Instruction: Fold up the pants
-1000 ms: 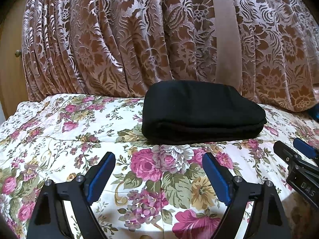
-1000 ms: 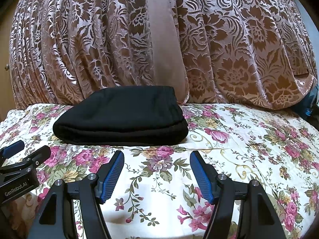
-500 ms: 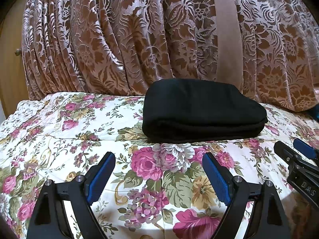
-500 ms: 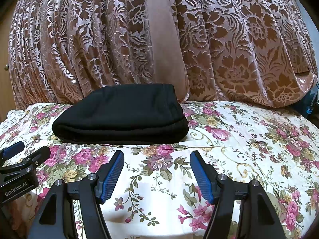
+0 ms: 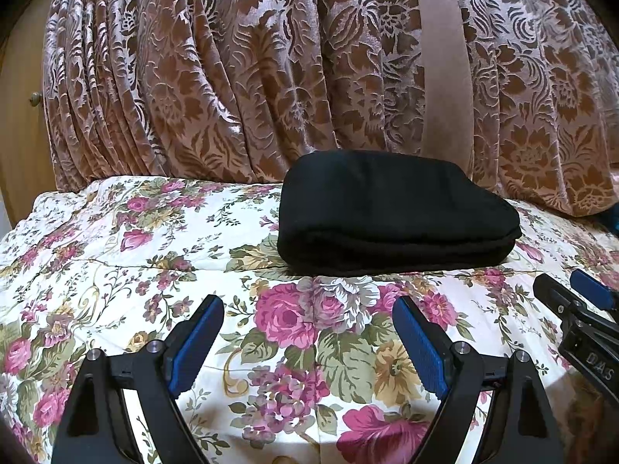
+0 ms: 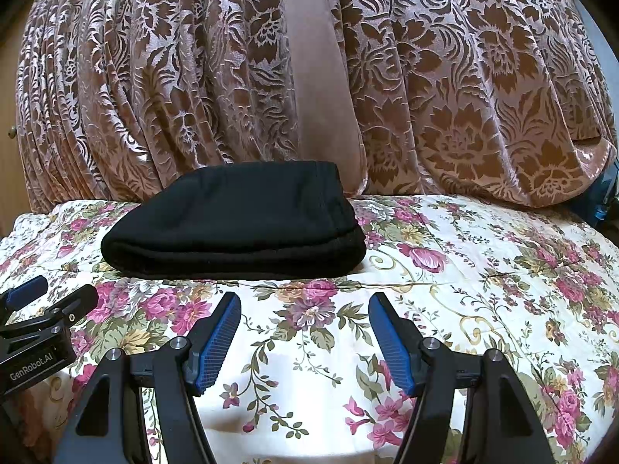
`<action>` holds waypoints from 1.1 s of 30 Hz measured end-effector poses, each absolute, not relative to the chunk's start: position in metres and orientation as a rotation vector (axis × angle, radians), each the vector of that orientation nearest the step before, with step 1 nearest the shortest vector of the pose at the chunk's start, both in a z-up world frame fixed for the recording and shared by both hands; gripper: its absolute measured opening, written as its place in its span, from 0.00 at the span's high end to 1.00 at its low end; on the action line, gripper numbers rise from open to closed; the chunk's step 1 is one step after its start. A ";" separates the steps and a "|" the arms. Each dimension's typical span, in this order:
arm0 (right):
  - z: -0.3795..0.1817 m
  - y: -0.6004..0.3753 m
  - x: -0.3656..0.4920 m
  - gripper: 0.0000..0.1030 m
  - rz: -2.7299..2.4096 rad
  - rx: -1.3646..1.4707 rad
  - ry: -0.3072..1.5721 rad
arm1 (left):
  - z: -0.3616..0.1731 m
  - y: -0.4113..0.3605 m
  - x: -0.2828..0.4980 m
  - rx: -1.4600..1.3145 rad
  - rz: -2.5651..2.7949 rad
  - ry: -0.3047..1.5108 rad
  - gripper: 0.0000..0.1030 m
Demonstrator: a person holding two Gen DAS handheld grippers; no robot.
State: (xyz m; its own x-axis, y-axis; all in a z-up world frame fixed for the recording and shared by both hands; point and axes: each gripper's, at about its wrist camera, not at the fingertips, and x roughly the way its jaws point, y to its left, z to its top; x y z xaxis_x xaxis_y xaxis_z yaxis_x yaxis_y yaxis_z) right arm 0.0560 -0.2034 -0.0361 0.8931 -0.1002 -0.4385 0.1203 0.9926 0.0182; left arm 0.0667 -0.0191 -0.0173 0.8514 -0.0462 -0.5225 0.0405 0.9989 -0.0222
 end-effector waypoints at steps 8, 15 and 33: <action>-0.038 -0.205 0.057 0.33 -0.115 0.056 0.458 | -0.018 -0.018 0.068 -0.013 -0.046 0.557 0.14; -0.039 -0.205 0.057 0.33 -0.115 0.057 0.459 | -0.018 -0.018 0.068 -0.014 -0.046 0.557 0.14; -0.040 -0.205 0.057 0.33 -0.117 0.061 0.464 | -0.020 -0.016 0.071 -0.023 -0.045 0.581 0.14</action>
